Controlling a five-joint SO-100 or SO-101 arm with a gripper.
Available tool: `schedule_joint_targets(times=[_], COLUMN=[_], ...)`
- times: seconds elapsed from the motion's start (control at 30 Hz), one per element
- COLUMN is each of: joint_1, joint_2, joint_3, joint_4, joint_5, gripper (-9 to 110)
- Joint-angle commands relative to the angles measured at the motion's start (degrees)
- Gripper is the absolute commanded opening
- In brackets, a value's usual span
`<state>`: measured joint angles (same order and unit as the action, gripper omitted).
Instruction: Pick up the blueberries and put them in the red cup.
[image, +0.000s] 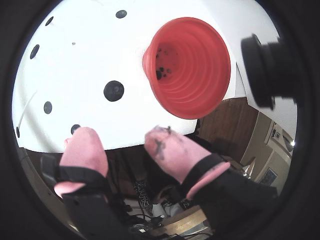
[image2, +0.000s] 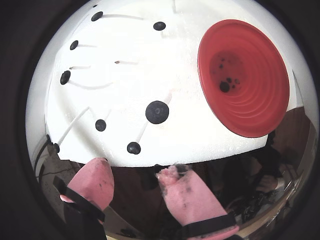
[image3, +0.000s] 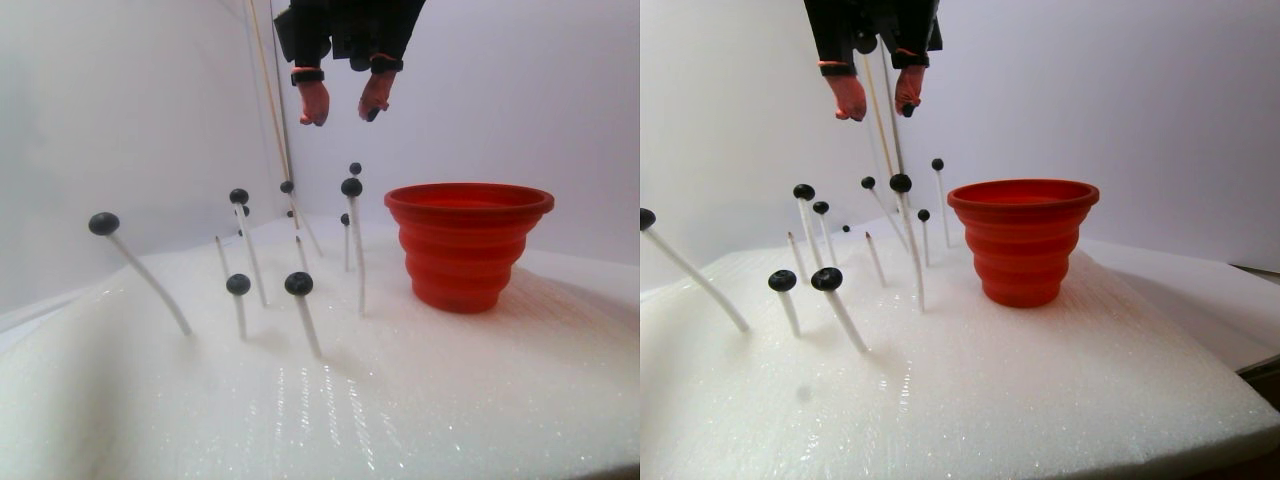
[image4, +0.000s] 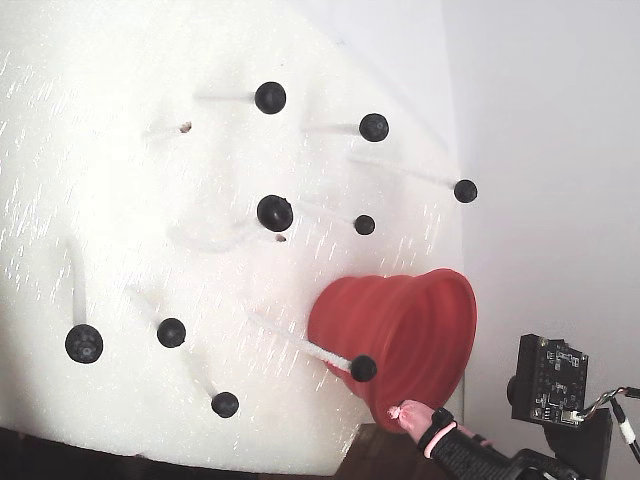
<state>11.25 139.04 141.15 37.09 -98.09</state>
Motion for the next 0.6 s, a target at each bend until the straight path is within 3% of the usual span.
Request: schedule_joint_targets(times=[0.0, 0.57], joint_1=[0.7, 1.8], joint_2=[-0.3, -6.9], joint_3=[-0.3, -1.1], joint_4=[-1.7, -6.8], joint_5=[-0.7, -2.6], gripper=[19, 21])
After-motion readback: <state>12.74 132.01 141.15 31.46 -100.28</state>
